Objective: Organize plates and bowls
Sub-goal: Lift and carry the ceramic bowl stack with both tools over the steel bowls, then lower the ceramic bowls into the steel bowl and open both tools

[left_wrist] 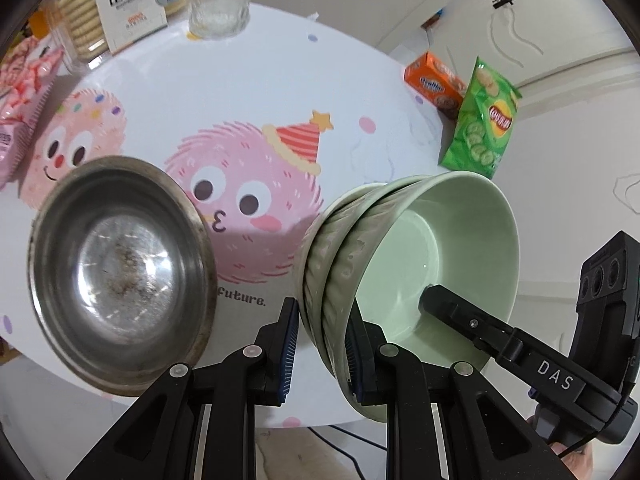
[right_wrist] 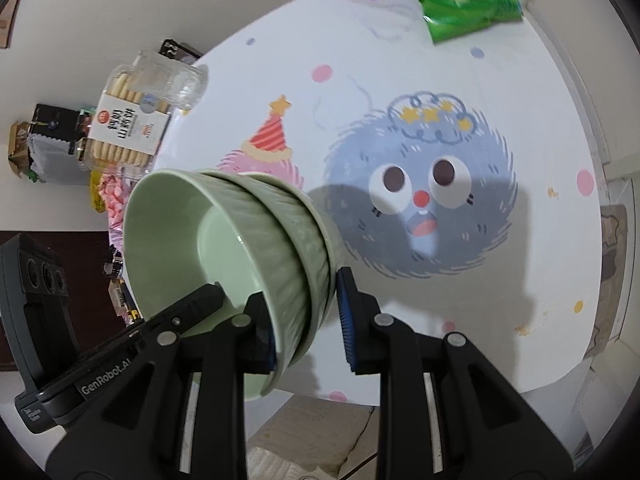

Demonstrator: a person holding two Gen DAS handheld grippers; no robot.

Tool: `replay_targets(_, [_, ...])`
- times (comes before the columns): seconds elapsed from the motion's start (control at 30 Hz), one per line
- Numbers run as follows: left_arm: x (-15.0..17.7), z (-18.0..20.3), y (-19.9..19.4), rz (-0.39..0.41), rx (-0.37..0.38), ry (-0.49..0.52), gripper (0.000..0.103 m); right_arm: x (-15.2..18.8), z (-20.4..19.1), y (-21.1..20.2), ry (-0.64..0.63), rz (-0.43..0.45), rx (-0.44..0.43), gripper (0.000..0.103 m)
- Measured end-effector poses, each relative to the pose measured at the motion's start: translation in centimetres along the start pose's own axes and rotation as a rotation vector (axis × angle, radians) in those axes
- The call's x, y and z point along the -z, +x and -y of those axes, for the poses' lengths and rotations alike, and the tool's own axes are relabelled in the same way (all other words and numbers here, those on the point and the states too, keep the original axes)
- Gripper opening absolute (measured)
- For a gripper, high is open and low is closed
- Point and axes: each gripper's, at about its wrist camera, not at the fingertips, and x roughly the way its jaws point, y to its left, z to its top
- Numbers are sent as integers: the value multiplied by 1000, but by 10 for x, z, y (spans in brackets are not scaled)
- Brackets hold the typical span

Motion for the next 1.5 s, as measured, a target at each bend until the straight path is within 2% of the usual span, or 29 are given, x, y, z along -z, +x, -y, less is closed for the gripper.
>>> replay_targets(0.3, [-2, -16, -41, 61, -16, -30, 21, 0, -42, -10, -61, -2, -21, 28])
replay_targets(0.53, [-1, -56, -66, 85, -36, -57, 21, 8, -85, 4, -102, -15, -40, 28])
replay_targets(0.7, [1, -94, -74, 81, -55, -77, 21, 23, -118, 30, -117, -41, -42, 28])
replay_targets(0.93, [1, -142, -61, 36, -76, -88, 21, 41, -144, 75, -101, -94, -22, 28])
replay_targets(1.13, [-3, -170, -38, -15, -79, -71, 21, 51, -147, 108, -56, -120, 19, 28])
replay_targets(1.33, [-5, -181, -22, -56, -70, -60, 21, 58, -144, 125, -9, -131, 45, 28])
replay_targets(1.5, [-7, -184, -19, -55, -64, -44, 21, 62, -146, 130, -5, -122, 62, 28])
